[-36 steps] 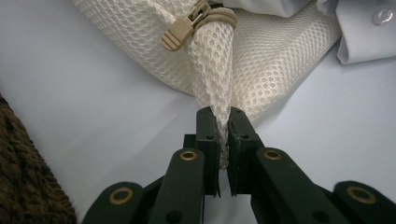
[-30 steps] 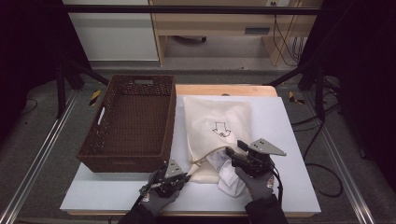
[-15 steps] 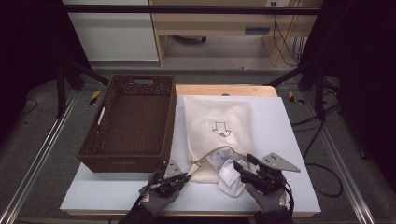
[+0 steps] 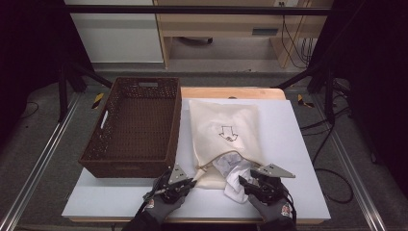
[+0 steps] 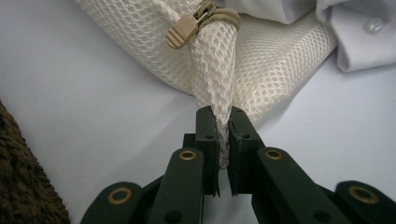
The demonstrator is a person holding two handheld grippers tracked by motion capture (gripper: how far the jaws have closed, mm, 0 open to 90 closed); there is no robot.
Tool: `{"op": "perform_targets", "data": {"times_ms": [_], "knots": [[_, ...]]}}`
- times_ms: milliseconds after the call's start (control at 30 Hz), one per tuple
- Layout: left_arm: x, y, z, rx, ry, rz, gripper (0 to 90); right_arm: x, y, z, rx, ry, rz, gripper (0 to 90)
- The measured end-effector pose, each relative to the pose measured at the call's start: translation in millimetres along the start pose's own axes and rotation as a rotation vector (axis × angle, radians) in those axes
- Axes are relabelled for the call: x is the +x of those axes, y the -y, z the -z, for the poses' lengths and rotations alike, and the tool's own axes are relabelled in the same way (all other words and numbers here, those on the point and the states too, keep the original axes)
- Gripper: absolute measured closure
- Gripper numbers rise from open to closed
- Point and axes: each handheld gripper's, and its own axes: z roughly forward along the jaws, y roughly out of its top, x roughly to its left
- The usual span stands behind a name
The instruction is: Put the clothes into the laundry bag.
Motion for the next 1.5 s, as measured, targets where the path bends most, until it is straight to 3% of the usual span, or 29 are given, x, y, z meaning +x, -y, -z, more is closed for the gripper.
{"op": "perform_targets", "data": {"times_ms": [100,233,300,433,567,733,1067,1233,1300,1500], "knots": [[0.2,0.0,0.0,0.000,0.003,0.001,83.2,-1.7,1.7,-13.0,0.037,-0.001,0.003,54.7],[0.6,0.0,-0.1,0.000,0.005,0.002,83.2,-5.0,-0.7,-25.1,0.083,-0.001,-0.004,77.9],[0.5,0.0,0.0,0.000,0.005,0.002,83.2,-6.3,-2.4,-27.3,0.091,0.007,-0.003,84.7],[0.9,0.0,-0.1,-0.002,0.008,0.005,83.3,-2.8,-8.9,-27.1,0.074,0.035,0.026,87.5],[0.7,-0.1,0.1,0.001,0.005,0.000,83.4,6.7,-22.2,-32.1,0.051,0.033,0.053,87.5],[-0.3,0.0,0.0,-0.002,-0.003,-0.009,83.7,19.2,-38.5,-51.9,0.039,0.047,0.070,87.4],[-2.0,-0.8,0.9,0.006,-0.010,-0.044,85.1,24.5,-49.9,-88.5,-0.063,0.170,0.049,86.3],[-2.7,-1.7,0.1,0.004,-0.023,-0.039,83.1,21.9,-44.8,-81.2,-0.096,0.122,0.055,79.0],[-3.0,-4.3,0.0,0.006,-0.044,-0.041,76.6,23.9,-43.2,-73.2,-0.113,0.101,0.074,72.9],[-3.3,-8.9,-2.2,-0.006,-0.045,-0.024,61.2,26.3,-40.6,-44.8,-0.134,0.024,0.072,56.0]]}}
